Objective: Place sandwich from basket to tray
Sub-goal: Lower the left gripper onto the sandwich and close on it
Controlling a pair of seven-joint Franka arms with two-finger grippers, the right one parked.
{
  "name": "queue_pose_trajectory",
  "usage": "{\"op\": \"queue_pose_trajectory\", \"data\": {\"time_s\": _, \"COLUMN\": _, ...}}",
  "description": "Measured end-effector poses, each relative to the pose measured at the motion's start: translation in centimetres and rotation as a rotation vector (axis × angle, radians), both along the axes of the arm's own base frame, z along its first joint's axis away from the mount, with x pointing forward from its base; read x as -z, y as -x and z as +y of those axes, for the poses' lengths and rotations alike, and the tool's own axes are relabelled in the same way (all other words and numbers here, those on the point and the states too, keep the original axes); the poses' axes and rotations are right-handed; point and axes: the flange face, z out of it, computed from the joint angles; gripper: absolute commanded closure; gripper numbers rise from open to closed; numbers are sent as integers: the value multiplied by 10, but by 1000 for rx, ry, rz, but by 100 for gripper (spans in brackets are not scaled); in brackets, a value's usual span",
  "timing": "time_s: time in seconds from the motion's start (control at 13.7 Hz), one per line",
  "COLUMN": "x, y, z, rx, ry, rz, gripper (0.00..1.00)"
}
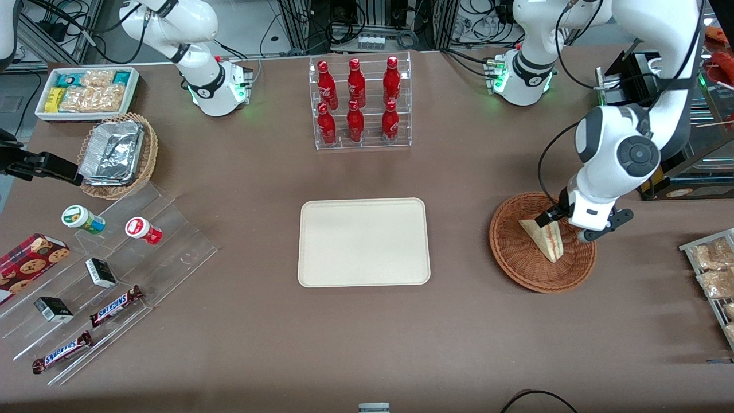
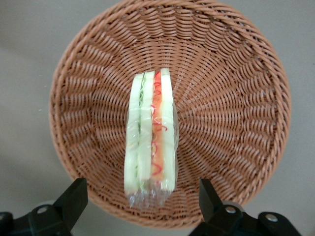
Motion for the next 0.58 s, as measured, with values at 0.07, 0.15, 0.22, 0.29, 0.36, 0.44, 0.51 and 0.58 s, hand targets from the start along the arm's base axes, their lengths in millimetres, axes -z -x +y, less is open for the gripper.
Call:
{"op": "queue_pose_trajectory", "data": {"time_s": 0.07, "x": 9, "y": 0, "z": 0, "rx": 0, "ry": 1, "rz": -3, "gripper": 0}}
{"op": "queue_pose_trajectory", "data": {"time_s": 0.15, "x": 17, "y": -1, "z": 0, "rx": 0, "ry": 3, "rz": -5, "gripper": 0}}
{"op": "queue_pose_trajectory", "data": {"time_s": 0.22, "x": 25, "y": -1, "z": 0, "rx": 0, "ry": 4, "rz": -8, "gripper": 0}}
{"op": "queue_pose_trajectory", "data": {"time_s": 0.29, "x": 32, "y": -1, "z": -1, "rx": 0, "ry": 5, "rz": -13, "gripper": 2}}
{"op": "queue_pose_trajectory", "data": {"time_s": 0.36, "x": 38, "y": -1, "z": -1, "rx": 0, "ry": 7, "rz": -17, "gripper": 21}}
{"op": "queue_pose_trajectory", "data": {"time_s": 0.44, "x": 44, "y": 0, "z": -1, "rx": -1, "ry": 7, "rz": -18, "gripper": 48}}
{"op": "queue_pose_trajectory", "data": {"time_s": 0.51, "x": 48, "y": 1, "z": -1, "rx": -7, "ry": 8, "rz": -17, "gripper": 77}}
{"op": "queue_pose_trajectory", "data": {"time_s": 0.58, "x": 50, "y": 1, "z": -1, "rx": -19, "ry": 7, "rz": -16, "gripper": 100}}
